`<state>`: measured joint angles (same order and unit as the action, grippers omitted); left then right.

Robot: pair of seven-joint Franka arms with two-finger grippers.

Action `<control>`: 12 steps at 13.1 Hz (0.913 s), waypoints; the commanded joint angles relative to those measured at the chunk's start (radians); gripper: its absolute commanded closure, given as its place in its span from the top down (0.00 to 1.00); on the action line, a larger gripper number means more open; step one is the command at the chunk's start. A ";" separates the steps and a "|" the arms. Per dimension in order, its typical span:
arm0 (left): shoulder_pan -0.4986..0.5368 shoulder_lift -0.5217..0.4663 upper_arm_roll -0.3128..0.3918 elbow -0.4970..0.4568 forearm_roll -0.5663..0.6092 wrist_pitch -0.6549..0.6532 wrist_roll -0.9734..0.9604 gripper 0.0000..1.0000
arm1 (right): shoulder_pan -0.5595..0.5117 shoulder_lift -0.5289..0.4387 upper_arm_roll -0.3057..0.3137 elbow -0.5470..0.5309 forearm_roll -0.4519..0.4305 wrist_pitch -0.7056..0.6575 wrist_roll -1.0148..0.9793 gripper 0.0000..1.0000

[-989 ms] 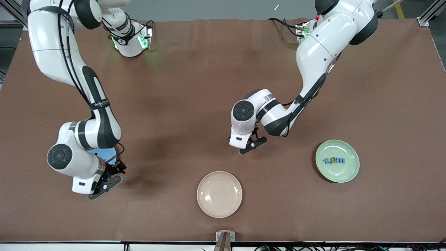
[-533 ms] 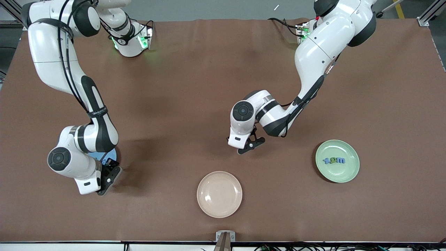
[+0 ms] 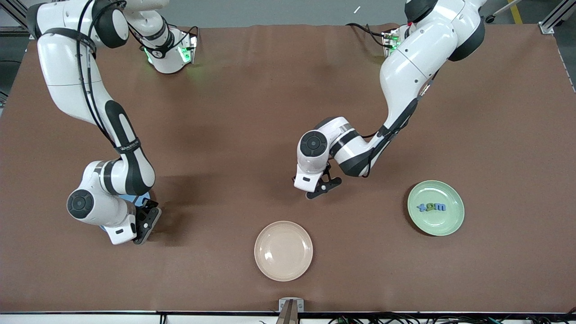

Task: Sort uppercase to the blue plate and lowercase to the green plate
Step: 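Grasp green u with the left gripper while the right gripper withdraws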

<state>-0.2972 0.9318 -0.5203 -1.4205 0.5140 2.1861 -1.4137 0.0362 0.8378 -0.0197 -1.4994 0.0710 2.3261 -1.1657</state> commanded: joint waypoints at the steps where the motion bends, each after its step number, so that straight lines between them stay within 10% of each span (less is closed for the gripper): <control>1: -0.010 0.009 0.006 0.020 0.001 0.003 0.010 0.60 | -0.010 -0.022 0.010 -0.055 0.032 0.025 -0.031 0.77; 6: -0.010 0.009 0.006 0.020 -0.005 0.003 0.012 0.59 | -0.010 -0.025 0.012 -0.056 0.032 0.021 -0.037 0.13; 12: -0.010 0.012 0.012 0.018 0.003 0.004 0.016 0.58 | -0.038 -0.057 0.096 -0.012 0.036 0.015 -0.032 0.02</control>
<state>-0.2972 0.9326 -0.5183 -1.4195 0.5141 2.1862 -1.4136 0.0348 0.8133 0.0289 -1.5032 0.0955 2.3446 -1.1794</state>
